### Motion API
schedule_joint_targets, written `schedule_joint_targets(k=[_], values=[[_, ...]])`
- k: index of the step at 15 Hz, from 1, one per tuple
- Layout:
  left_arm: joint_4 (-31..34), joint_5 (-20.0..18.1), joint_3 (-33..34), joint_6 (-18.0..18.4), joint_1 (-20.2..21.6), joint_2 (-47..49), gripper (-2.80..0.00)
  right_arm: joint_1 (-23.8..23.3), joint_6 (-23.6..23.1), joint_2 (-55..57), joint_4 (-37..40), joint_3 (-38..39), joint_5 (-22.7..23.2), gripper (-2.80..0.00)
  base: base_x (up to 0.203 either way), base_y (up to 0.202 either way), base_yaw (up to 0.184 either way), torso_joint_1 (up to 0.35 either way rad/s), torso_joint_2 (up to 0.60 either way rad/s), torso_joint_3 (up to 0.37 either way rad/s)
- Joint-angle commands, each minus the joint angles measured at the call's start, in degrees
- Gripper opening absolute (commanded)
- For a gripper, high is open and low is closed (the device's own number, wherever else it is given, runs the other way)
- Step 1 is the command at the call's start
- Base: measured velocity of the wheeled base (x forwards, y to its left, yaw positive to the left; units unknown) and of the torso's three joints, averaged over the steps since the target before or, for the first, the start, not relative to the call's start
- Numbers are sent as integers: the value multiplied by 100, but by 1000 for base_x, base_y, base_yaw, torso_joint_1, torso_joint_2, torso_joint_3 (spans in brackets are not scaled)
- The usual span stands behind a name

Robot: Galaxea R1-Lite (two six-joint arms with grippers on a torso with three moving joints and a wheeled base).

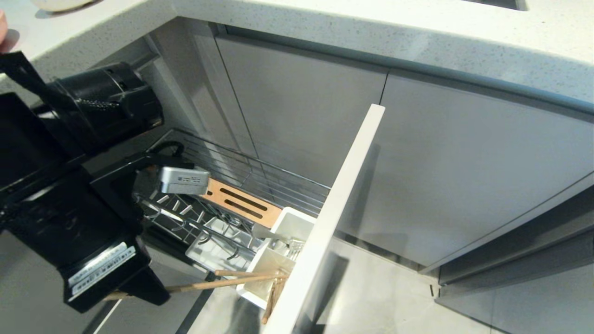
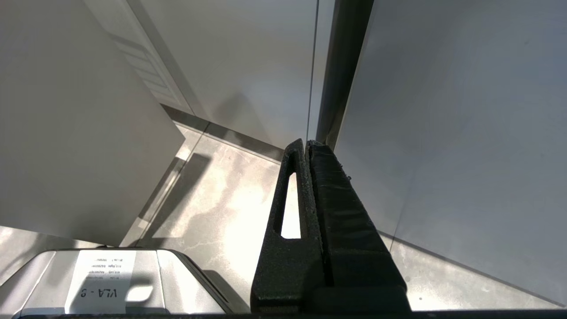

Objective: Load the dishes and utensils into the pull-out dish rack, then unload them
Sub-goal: Pick up the chopsticks and place it in the cupboard

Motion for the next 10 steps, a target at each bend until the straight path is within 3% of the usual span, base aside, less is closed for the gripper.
schedule_joint_targets(k=[1,5,10], values=[[48,-94,-25,-60,-10,189,-280,2,0,5,-1,9,1,-280,0,0,0,0,0,0],[48,-323,-185,-263,-77,484,-280,2,0,5,-1,9,1,-280,0,0,0,0,0,0],[48,-333,-306,-513,-168,838,-280,2,0,5,-1,9,1,-280,0,0,0,0,0,0]])
